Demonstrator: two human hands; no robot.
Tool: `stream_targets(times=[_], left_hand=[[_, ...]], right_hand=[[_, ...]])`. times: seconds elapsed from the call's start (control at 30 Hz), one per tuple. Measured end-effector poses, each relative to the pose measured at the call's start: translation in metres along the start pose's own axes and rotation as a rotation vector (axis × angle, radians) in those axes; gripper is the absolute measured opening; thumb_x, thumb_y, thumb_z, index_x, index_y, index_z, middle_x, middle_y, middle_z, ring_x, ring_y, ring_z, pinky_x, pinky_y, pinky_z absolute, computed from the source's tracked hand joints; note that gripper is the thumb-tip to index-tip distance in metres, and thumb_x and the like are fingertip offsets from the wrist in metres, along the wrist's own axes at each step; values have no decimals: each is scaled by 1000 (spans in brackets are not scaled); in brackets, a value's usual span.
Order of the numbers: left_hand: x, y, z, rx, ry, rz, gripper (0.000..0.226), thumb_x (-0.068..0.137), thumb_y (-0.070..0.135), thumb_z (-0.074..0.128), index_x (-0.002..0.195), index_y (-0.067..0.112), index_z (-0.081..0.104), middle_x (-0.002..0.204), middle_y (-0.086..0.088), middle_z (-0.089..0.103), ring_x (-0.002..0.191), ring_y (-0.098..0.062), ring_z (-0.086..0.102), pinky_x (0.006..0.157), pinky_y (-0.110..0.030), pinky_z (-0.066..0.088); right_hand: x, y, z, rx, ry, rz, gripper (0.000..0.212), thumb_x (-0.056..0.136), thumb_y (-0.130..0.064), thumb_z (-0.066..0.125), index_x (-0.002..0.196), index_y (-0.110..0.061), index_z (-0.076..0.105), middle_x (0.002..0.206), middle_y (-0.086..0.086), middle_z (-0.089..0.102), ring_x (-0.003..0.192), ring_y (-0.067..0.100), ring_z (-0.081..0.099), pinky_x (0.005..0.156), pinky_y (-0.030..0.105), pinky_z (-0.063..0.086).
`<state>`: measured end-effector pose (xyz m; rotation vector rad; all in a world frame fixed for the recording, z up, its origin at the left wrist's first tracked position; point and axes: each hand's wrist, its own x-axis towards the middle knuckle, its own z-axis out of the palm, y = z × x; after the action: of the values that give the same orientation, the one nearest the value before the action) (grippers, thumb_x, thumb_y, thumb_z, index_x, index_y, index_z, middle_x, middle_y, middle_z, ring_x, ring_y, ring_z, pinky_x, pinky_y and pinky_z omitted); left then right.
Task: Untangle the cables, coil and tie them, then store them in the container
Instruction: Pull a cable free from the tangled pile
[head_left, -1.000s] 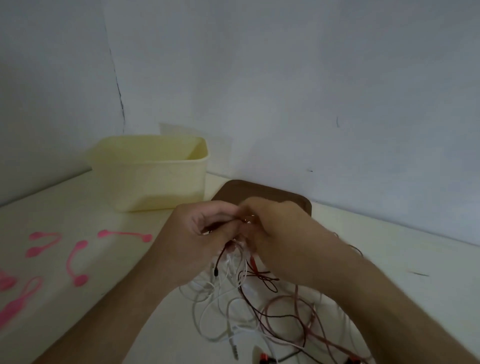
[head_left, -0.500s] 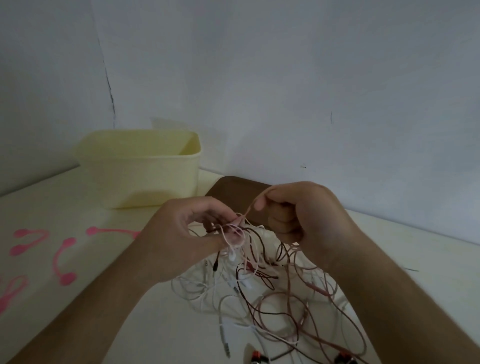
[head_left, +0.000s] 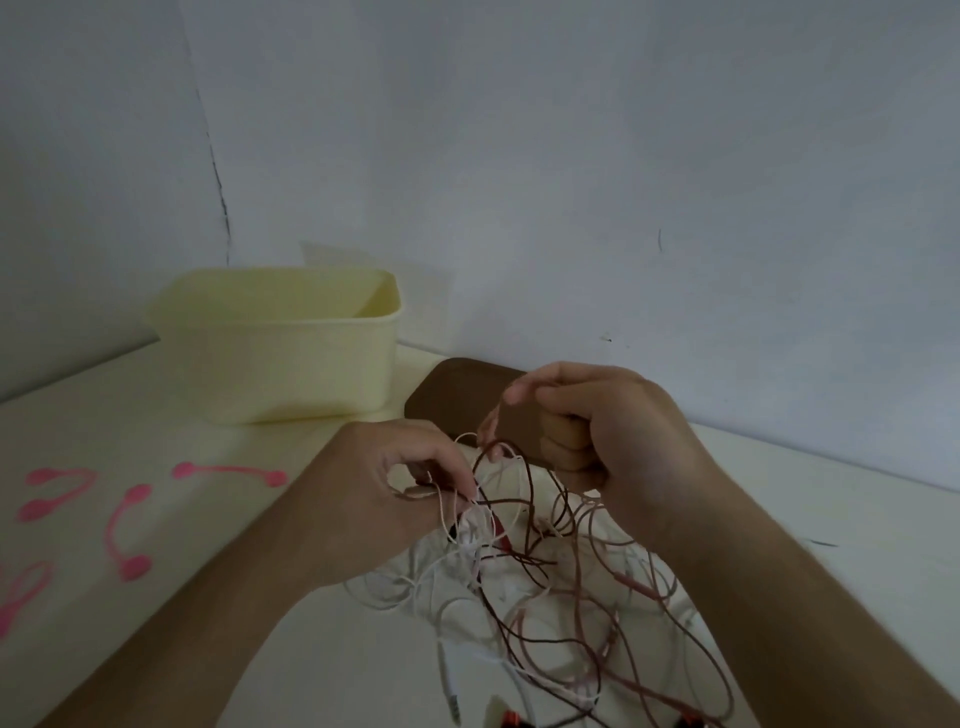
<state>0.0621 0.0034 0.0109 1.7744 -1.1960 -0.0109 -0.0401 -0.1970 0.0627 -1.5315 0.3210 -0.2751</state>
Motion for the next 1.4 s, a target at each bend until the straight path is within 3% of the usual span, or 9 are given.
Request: stream_targets(times=[0.17, 0.27, 0.37, 0.53, 0.7, 0.9, 1.07, 1.23, 1.4], left_hand=[[-4, -9, -2, 51, -405, -221, 20, 73, 18, 88, 84, 33, 80, 94, 14, 77, 94, -9, 72, 92, -25, 54], [-2, -42, -5, 10, -633, -365, 46, 47, 56, 96, 84, 35, 80, 87, 8, 80, 80, -8, 74, 102, -48, 56], [14, -50, 2, 22, -435, -306, 37, 74, 46, 77, 110, 37, 70, 95, 7, 78, 83, -11, 72, 88, -33, 58], [6, -27, 13, 101, -281, -156, 16, 82, 38, 69, 93, 35, 82, 94, 15, 75, 91, -7, 71, 88, -28, 56], [-4, -1, 7, 37, -310, -78, 29, 92, 33, 55, 103, 29, 82, 106, 14, 74, 102, -13, 71, 90, -44, 55], [0, 7, 1, 260, 379, 94, 25, 88, 20, 65, 110, 29, 66, 109, 18, 64, 106, -8, 61, 86, -16, 45], [0, 12, 19, -157, 123, -37, 75, 95, 25, 76, 156, 41, 34, 148, 24, 56, 140, -5, 50, 111, -32, 40], [4, 15, 15, -486, 49, -70, 28, 98, 17, 68, 123, 30, 70, 88, -3, 77, 81, -13, 70, 73, -22, 52], [10, 10, 3, -779, 324, -198, 20, 100, 16, 54, 90, 3, 66, 58, -1, 26, 48, -15, 28, 49, -32, 44]], right_hand=[[0, -1, 1, -20, -63, 6, 25, 103, 0, 48, 112, 7, 70, 56, -1, 26, 48, 15, 19, 48, 24, 16], [-2, 5, 3, -76, -81, -3, 26, 107, -11, 51, 109, 4, 73, 54, -1, 30, 46, 14, 23, 46, 22, 20], [0, 13, 9, -185, -57, -2, 30, 109, -11, 51, 100, -7, 79, 51, -2, 36, 46, 15, 26, 44, 22, 22], [1, 15, 13, -188, -74, 3, 37, 110, -7, 46, 112, -19, 82, 52, -3, 36, 45, 13, 26, 45, 23, 23], [-2, 7, 11, -82, -104, -50, 41, 111, -4, 43, 117, -20, 80, 56, -4, 34, 47, 12, 26, 47, 24, 21], [-11, -8, 11, -265, -190, -177, 34, 112, -4, 43, 121, -16, 73, 54, -7, 38, 46, 8, 33, 44, 18, 32], [-20, -15, 14, -437, -318, -291, 37, 111, 0, 41, 138, -19, 59, 62, -22, 60, 54, -3, 54, 58, 11, 41], [-28, -19, 19, -460, -394, -350, 49, 110, 3, 44, 149, -26, 46, 63, -12, 61, 60, 2, 54, 60, 14, 41], [-25, -31, 5, -616, -181, -321, 32, 103, -12, 64, 126, -35, 65, 72, 6, 71, 62, 31, 57, 57, 28, 43]])
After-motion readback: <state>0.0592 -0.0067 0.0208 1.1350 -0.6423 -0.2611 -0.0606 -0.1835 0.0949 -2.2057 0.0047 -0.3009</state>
